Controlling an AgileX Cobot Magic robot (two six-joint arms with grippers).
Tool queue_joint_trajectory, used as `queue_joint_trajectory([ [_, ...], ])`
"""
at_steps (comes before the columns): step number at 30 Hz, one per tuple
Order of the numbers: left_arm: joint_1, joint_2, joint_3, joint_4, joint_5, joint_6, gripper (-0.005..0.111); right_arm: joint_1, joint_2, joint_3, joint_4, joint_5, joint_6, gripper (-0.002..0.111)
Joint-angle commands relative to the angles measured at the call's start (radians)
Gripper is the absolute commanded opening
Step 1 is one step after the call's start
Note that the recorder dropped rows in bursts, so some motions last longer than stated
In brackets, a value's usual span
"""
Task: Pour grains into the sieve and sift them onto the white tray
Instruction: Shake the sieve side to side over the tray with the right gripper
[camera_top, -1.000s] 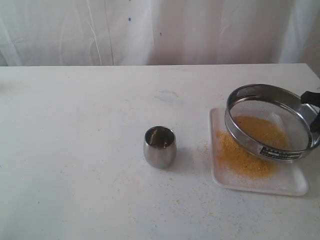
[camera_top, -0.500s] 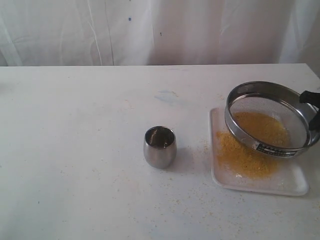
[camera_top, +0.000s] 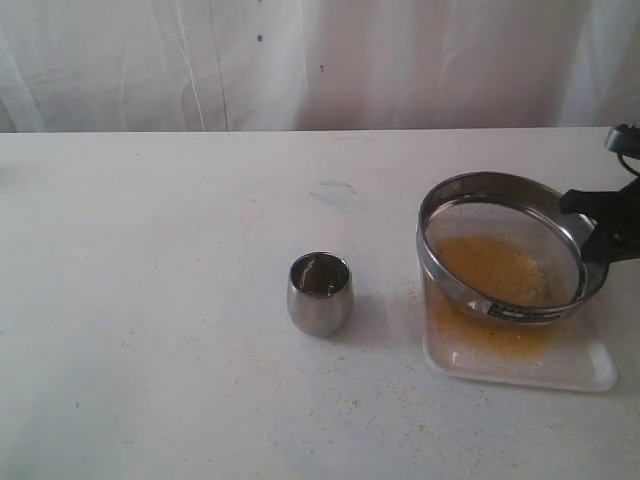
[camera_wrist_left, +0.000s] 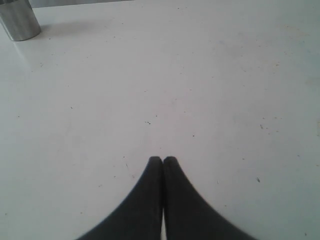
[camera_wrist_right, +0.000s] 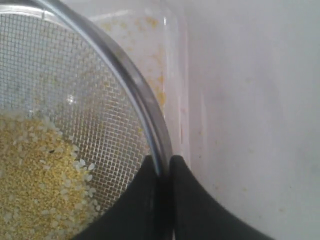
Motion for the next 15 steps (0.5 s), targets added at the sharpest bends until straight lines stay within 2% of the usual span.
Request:
queue_joint_trajectory([
  [1, -0.006, -0.006, 0.004, 0.005, 0.002, -0.005, 0.0, -0.002, -0.014, -0.001, 0.031, 0.029, 0.063, 0.0],
  [6, -0.006, -0.006, 0.004, 0.005, 0.002, -0.005, 0.0, 0.0, -0.014, 0.012, 0.009, -0.092, 0.072, 0.0],
  [10, -0.006, -0.006, 0.004, 0.005, 0.002, -0.005, 0.0, 0.007, -0.021, 0.026, -0.002, 0.115, 0.016, 0.0],
  [13, -0.006, -0.006, 0.004, 0.005, 0.002, -0.005, 0.0, 0.009, -0.023, 0.026, -0.002, -0.018, 0.026, 0.0],
  [15, -0.006, -0.006, 0.004, 0.005, 0.002, -0.005, 0.0, 0.009, -0.023, 0.016, -0.021, -0.058, 0.114, 0.0],
])
